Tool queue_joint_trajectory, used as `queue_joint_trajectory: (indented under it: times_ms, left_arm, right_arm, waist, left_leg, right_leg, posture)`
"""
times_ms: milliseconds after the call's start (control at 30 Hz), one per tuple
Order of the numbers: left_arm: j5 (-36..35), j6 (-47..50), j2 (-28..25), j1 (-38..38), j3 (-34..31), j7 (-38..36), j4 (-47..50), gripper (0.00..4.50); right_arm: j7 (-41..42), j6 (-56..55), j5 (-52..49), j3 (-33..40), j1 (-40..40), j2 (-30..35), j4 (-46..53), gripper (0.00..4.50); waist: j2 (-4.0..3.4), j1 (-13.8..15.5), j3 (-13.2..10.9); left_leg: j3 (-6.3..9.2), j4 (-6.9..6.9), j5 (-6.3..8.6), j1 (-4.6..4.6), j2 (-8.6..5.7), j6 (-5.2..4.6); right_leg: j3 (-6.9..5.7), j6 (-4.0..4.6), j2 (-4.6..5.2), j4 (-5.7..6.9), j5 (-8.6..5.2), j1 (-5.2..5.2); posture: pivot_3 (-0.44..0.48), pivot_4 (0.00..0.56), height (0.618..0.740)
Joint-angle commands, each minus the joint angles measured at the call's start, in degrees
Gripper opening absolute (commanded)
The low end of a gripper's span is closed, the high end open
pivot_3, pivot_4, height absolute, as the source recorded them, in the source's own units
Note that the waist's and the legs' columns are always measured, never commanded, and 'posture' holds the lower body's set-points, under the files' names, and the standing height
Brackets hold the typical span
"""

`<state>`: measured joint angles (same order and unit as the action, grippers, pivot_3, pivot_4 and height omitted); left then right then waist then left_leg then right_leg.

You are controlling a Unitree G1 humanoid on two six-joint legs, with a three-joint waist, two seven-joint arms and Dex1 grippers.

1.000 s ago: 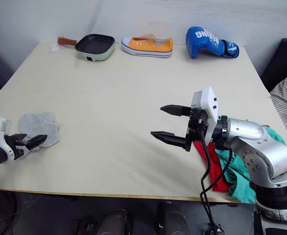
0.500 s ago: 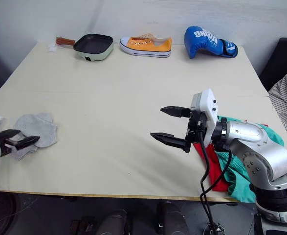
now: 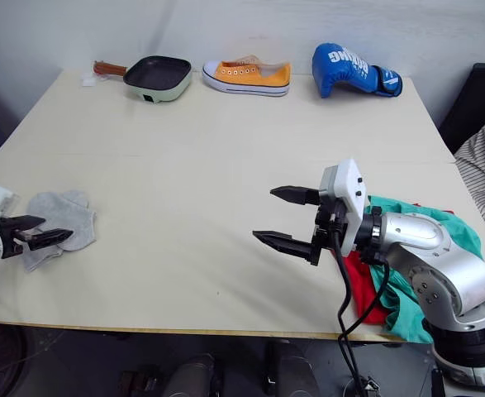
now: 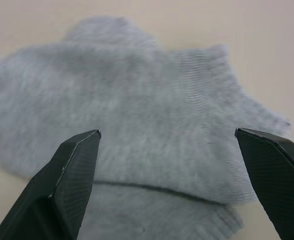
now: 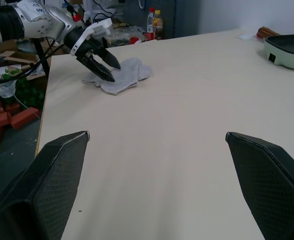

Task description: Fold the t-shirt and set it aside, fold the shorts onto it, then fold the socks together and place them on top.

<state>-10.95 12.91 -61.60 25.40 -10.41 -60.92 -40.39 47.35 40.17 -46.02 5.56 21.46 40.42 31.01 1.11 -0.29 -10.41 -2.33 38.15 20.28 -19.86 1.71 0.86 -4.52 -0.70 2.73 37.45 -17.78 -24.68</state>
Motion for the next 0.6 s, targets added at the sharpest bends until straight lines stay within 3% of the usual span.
queue_joint_trajectory:
  times_ms: [33,300,600]
  left_arm:
    - [5.88,-15.64,-4.70,-0.11,4.27,-7.52,-5.62,4.50]
    - [14.34,-24.12,-4.62,13.68,10.44,-6.34,-22.29,4.50]
    - [18.92,-27.89,-2.57,17.10,13.04,-4.42,-27.50,4.50]
  right_arm:
    - [0.54,-0.55,-1.05,1.32,0.60,0.92,1.60,4.45]
    - [-0.03,-0.33,-1.34,1.04,-0.14,0.52,2.60,4.45]
    - [-1.11,-0.34,-1.92,1.52,-1.85,0.71,3.58,4.45]
  waist:
    - [0.00,-0.19,0.00]
    - [0.05,0.35,0.03]
    - [0.07,0.19,0.04]
  left_leg:
    - [-0.03,-0.01,0.00,0.01,0.00,0.00]
    - [-0.04,0.14,0.00,-0.11,-0.03,-0.11]
    - [-0.09,0.22,-0.01,-0.33,-0.03,-0.15]
  right_leg:
    - [0.00,0.00,0.00,0.00,0.00,-0.01]
    - [-0.05,-0.04,-0.03,0.03,0.02,-0.02]
    - [-0.05,-0.13,-0.04,0.23,0.08,-0.26]
  posture:
    - [0.000,0.150,0.740]
    - [0.000,0.150,0.740]
    - [0.000,0.150,0.740]
